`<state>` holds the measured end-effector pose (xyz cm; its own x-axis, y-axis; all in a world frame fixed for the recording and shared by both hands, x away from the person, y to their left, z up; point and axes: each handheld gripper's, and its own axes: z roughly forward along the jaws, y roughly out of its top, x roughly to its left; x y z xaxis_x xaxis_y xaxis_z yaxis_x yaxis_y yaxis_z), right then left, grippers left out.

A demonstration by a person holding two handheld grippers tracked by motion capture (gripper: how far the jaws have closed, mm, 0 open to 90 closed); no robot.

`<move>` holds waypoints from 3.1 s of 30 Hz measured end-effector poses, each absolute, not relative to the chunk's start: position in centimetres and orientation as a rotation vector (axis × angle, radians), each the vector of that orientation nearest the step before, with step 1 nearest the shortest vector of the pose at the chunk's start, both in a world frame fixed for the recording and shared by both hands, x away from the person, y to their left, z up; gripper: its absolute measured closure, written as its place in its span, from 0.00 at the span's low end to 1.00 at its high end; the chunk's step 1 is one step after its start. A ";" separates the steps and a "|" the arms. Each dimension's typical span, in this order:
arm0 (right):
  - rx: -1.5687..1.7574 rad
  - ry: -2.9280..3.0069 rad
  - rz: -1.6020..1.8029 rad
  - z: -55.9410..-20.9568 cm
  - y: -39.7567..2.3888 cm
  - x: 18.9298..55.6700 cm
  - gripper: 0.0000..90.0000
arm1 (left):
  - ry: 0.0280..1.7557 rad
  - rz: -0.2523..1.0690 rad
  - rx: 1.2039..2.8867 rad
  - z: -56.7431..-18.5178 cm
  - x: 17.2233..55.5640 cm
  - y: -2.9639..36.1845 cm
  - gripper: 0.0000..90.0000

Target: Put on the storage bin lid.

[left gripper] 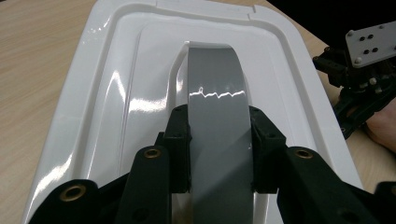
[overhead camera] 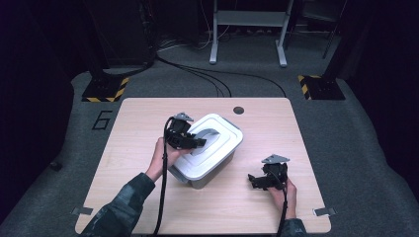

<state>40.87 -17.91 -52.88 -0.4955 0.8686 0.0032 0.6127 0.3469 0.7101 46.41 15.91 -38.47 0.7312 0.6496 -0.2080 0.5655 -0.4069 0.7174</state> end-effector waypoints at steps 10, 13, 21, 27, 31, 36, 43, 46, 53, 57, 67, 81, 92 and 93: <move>1.294 2.244 0.934 -52.9 -18.0 40.9 0.00 | 0.880 0.219 2.169 -38.5 45.7 15.3 0.70; 1.295 2.244 0.934 -52.9 -18.0 40.9 0.00 | 0.881 0.219 2.160 -38.4 45.7 15.4 0.67; 1.298 2.245 0.932 -52.9 -17.9 40.9 0.00 | 0.889 0.205 2.146 -37.5 45.7 16.5 0.40; 1.297 2.244 0.933 -52.9 -17.9 40.9 0.00 | 0.881 0.217 2.133 -36.5 45.6 17.7 0.28; 1.298 2.244 0.932 -52.9 -17.9 40.9 0.00 | 0.890 0.231 2.120 -36.1 45.3 18.5 0.21; 1.296 2.244 0.933 -52.9 -17.9 40.9 0.00 | 0.916 0.269 2.098 -35.6 44.9 20.0 0.16; 1.298 2.244 0.932 -52.9 -17.9 40.9 0.00 | 0.946 0.323 2.078 -35.2 44.4 22.7 0.13; 1.298 2.244 0.932 -52.9 -17.9 40.9 0.00 | 0.972 0.347 2.054 -35.3 43.9 24.4 0.12; 1.299 2.244 0.931 -52.9 -17.9 40.9 0.00 | 1.034 0.372 2.030 -36.4 43.0 27.3 0.11; 1.297 2.244 0.932 -52.9 -17.9 40.9 0.00 | 1.067 0.377 2.021 -37.6 42.4 29.0 0.11; 1.299 2.243 0.932 -52.9 -17.9 40.9 0.00 | 1.171 0.371 2.012 -41.6 41.5 32.1 0.10; 1.300 2.244 0.931 -52.9 -17.9 40.9 0.00 | 1.275 0.438 2.087 -48.8 39.3 33.9 0.09; 1.294 2.243 0.931 -52.9 -17.9 40.9 0.00 | 1.320 0.477 2.046 -52.6 38.1 35.5 0.03; 1.294 2.243 0.931 -52.9 -17.9 40.9 0.00 | 1.320 0.477 2.046 -52.6 38.1 35.5 0.02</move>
<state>40.90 -17.95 -52.88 -0.4993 0.8664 -0.0033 0.6094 0.3539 0.7095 38.12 35.49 -52.57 0.4272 0.9031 -0.0428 0.6672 -0.2830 0.6890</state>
